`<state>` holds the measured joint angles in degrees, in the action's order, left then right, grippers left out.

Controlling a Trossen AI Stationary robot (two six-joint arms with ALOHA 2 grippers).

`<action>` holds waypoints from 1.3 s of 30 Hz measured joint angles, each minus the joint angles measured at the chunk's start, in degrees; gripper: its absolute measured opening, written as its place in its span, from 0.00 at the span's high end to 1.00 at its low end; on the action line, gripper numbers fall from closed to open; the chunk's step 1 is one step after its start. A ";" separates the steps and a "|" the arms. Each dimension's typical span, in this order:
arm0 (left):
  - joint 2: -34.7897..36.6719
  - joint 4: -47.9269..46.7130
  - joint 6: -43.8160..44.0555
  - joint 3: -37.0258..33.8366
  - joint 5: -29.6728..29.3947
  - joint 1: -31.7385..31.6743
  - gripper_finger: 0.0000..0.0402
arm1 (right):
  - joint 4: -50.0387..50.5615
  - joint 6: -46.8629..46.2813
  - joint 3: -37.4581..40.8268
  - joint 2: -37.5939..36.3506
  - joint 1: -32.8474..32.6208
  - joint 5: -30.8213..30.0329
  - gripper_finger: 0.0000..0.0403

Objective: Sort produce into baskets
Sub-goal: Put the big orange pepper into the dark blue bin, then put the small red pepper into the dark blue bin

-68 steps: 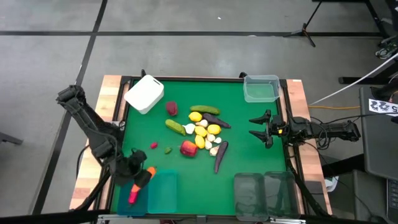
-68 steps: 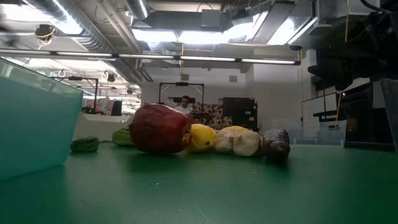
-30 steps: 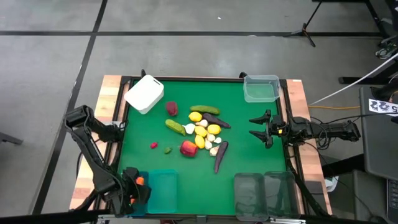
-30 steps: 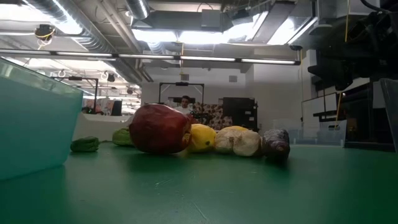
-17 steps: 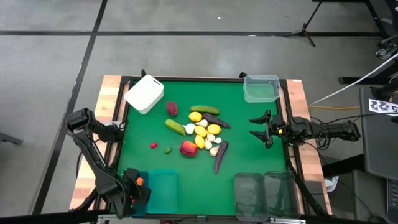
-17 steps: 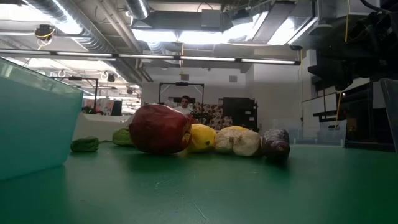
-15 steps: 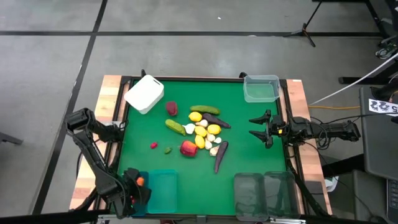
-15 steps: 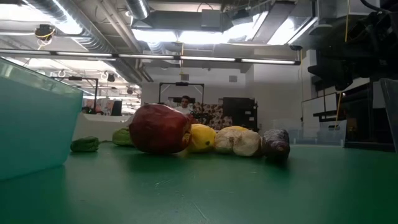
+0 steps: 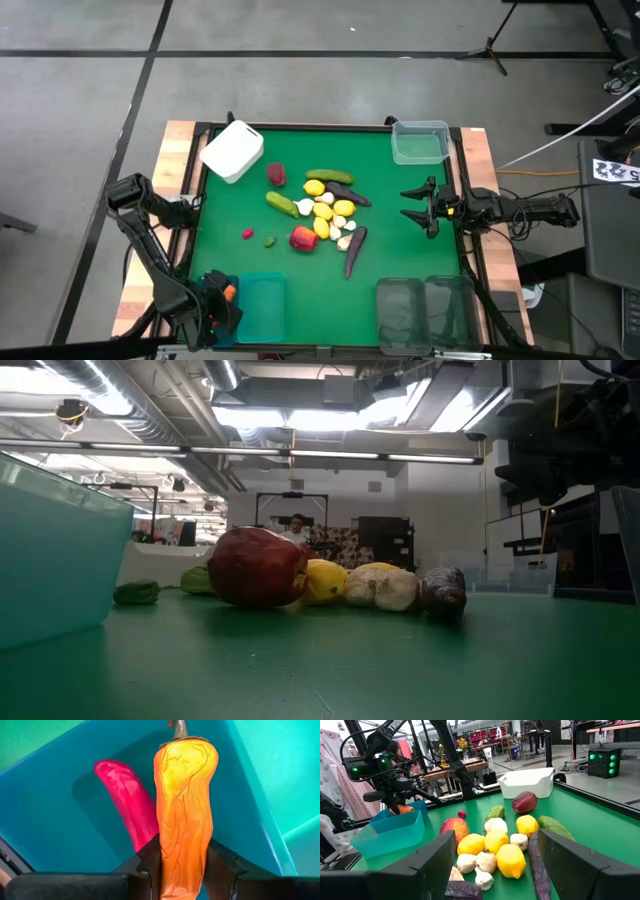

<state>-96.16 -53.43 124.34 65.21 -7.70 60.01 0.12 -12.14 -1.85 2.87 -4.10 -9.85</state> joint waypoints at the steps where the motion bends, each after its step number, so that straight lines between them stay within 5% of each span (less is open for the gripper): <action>1: 0.00 0.01 0.28 0.00 0.03 0.00 0.74 | 0.00 0.00 0.00 0.02 0.00 0.00 0.30; 19: 1.21 5.39 -10.49 0.46 -1.01 -0.15 0.39 | -0.01 -0.01 0.00 0.02 0.00 -0.09 0.30; 29: 9.94 -4.15 -13.84 2.36 -27.08 -2.03 0.41 | -0.02 -0.02 0.00 0.00 0.00 -0.11 0.30; 39: 11.04 -20.41 -26.96 0.96 -41.84 -12.25 0.41 | -0.02 -0.02 0.00 0.01 0.00 -0.13 0.30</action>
<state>-85.12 -73.84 97.38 66.17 -49.55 47.76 0.10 -12.16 -1.85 2.88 -4.10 -9.98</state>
